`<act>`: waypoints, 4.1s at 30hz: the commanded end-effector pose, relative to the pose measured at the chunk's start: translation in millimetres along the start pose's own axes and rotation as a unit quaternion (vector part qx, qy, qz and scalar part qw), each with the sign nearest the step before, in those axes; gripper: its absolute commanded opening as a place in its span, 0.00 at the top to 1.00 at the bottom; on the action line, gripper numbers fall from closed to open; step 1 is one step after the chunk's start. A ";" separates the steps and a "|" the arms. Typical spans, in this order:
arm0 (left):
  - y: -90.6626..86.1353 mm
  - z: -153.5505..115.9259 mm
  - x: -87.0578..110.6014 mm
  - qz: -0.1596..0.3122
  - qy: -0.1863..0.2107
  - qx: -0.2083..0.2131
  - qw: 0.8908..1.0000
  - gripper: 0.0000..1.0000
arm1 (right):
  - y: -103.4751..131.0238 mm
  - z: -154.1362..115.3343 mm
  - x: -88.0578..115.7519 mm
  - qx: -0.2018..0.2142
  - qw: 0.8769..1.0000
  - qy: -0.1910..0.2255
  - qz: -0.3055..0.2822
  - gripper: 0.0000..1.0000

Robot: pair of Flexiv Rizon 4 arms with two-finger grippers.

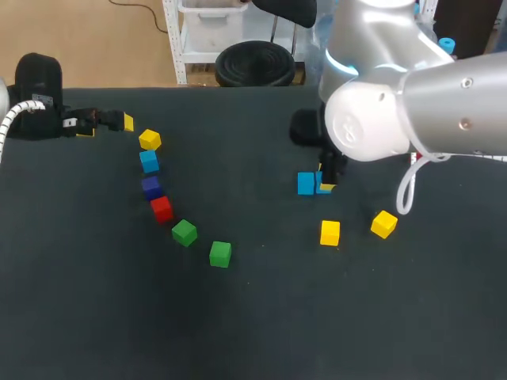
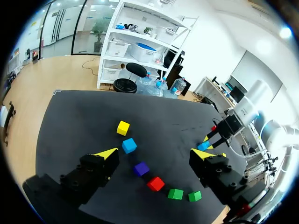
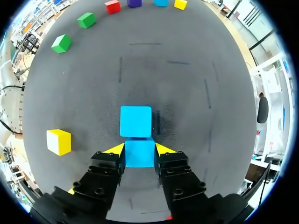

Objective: Place the blue cubes, place green cubes on the blue cubes, place the yellow cubes on the green cubes, then place the red cubes on the yellow cubes, and place purple cube on the red cubes.

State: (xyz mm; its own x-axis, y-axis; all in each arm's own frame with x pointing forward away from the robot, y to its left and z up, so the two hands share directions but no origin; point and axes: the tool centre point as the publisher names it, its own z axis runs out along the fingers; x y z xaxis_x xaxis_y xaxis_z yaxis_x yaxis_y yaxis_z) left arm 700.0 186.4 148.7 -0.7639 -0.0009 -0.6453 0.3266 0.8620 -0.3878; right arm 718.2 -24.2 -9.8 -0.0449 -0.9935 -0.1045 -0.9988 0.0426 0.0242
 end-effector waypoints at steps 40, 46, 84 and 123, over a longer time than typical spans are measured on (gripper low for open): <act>-0.3 -0.1 -0.1 0.000 0.000 -0.001 1.000 0.00 | 6.3 5.8 0.3 -0.006 1.000 0.000 0.000 0.88; -0.3 -0.1 -0.1 0.000 0.000 -0.001 1.000 0.00 | 4.7 5.7 -1.3 -0.005 1.000 -0.002 -0.002 0.88; -0.3 -0.1 -0.1 0.000 0.000 -0.001 1.000 0.00 | -0.1 6.1 0.6 -0.003 1.000 0.001 -0.013 0.84; -0.3 -0.1 -0.1 0.000 0.000 -0.001 1.000 0.00 | -62.1 -166.3 76.9 0.047 0.942 -0.227 0.241 0.00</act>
State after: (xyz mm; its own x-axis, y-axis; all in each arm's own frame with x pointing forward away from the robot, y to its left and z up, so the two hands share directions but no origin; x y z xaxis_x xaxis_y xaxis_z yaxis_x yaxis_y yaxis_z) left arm 700.0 186.4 148.6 -0.7639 -0.0009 -0.6453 0.3266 0.8619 -0.3878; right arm 801.5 -103.0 123.8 -0.4779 -0.7833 -0.3976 -0.8712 0.4807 0.1003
